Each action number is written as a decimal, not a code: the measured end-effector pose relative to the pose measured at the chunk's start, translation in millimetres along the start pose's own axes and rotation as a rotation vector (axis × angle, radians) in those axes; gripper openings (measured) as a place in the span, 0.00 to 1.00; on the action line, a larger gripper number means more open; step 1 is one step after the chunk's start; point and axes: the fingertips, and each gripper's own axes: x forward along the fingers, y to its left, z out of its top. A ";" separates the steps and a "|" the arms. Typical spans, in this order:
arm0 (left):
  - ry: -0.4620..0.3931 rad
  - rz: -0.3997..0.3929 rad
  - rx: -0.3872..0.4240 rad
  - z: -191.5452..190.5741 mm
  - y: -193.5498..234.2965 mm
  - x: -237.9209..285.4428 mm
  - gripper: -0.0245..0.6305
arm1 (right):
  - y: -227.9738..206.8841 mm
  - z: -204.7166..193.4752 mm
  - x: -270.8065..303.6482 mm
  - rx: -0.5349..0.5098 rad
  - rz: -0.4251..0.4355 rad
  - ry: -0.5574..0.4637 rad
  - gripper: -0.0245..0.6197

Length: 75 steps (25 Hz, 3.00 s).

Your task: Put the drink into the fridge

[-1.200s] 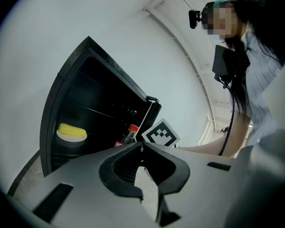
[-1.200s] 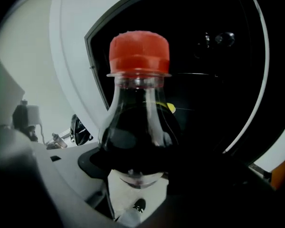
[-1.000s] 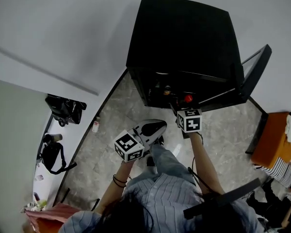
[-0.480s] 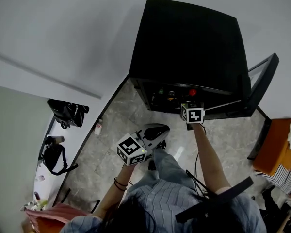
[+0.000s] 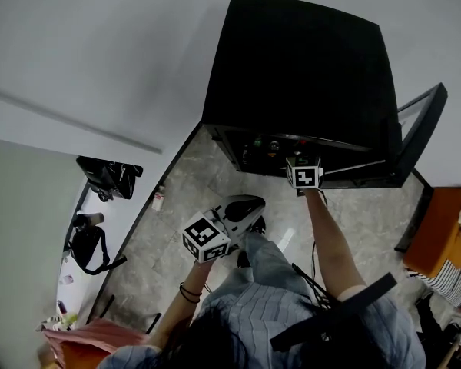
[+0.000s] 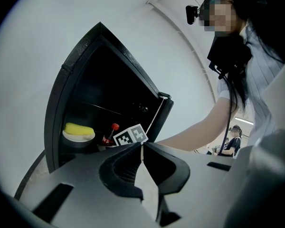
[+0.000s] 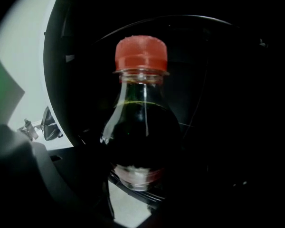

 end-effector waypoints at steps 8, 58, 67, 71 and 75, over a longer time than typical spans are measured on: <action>0.015 0.012 0.001 -5.5 -4.0 -3.7 0.05 | -13.3 9.0 14.9 0.010 0.004 -0.044 0.52; -0.022 0.087 0.038 -48.4 -83.6 -110.0 0.05 | 86.4 15.1 -177.7 0.152 0.218 -0.126 0.51; -0.091 0.094 0.045 -52.5 -112.0 -138.2 0.05 | 144.5 20.7 -264.3 0.175 0.294 -0.225 0.37; -0.114 0.099 0.059 -55.4 -129.6 -151.2 0.05 | 168.0 14.4 -297.0 0.182 0.328 -0.250 0.35; -0.136 0.099 0.069 -60.1 -145.7 -164.6 0.05 | 187.9 6.3 -327.1 0.200 0.341 -0.275 0.29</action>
